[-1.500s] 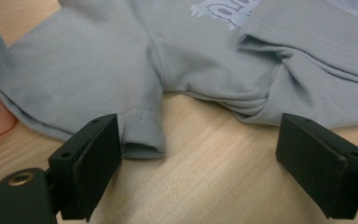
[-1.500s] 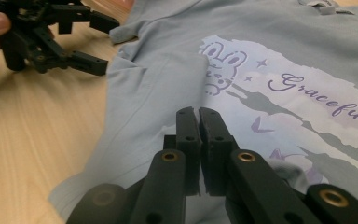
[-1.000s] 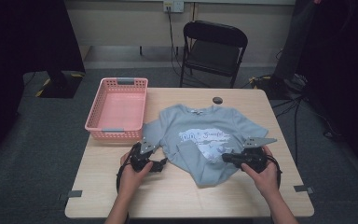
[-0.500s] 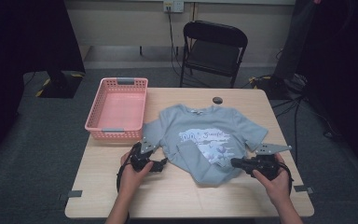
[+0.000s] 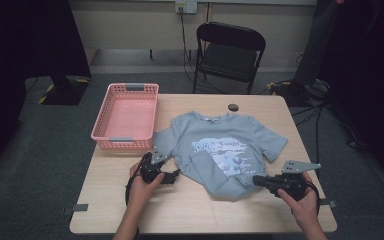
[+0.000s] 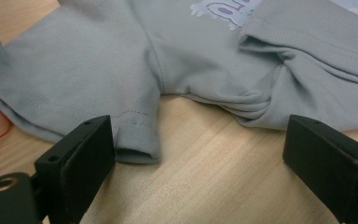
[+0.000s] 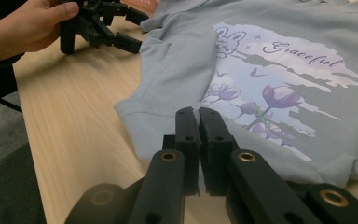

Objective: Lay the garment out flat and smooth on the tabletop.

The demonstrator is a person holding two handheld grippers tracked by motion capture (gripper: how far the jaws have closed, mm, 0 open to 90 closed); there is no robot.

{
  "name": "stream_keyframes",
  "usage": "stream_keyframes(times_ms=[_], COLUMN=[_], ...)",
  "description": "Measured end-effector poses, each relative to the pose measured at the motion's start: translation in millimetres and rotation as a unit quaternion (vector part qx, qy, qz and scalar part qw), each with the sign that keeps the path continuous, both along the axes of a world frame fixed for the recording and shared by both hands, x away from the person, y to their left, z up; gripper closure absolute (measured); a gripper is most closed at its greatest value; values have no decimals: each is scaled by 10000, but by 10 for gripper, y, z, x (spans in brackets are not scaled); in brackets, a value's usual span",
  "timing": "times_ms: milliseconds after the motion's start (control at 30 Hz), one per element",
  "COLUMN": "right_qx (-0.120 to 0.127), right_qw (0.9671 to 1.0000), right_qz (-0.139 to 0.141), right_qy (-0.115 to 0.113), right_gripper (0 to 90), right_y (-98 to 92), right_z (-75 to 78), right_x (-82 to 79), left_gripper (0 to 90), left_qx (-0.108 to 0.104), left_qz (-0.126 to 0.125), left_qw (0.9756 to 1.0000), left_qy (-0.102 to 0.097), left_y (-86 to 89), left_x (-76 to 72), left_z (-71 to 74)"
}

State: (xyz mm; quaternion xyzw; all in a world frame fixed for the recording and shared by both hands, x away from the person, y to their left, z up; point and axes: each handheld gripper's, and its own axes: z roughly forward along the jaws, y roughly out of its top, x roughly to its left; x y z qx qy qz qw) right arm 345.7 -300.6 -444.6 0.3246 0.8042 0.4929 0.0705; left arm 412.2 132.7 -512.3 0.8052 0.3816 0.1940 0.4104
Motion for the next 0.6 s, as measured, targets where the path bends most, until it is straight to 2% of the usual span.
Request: stream_keyframes(times_ms=[367, 433, 600], right_qx=[30, 103, 82], right_qw=[9999, 9998, 9998], right_qz=[157, 174, 183], right_qy=[-25, 9, 50], right_gripper=[873, 873, 871], right_y=[-87, -110, -191], right_z=[-74, -92, -158], right_x=[-146, -186, -271], left_gripper=[78, 78, 78], left_qx=[-4, -6, -3], left_qz=[-2, -1, 2], left_qw=[10000, 10000, 10000], left_qy=[5, 5, 3], left_y=[-3, -3, -4], left_x=[2, 2, 0], left_z=[-1, -2, -1])
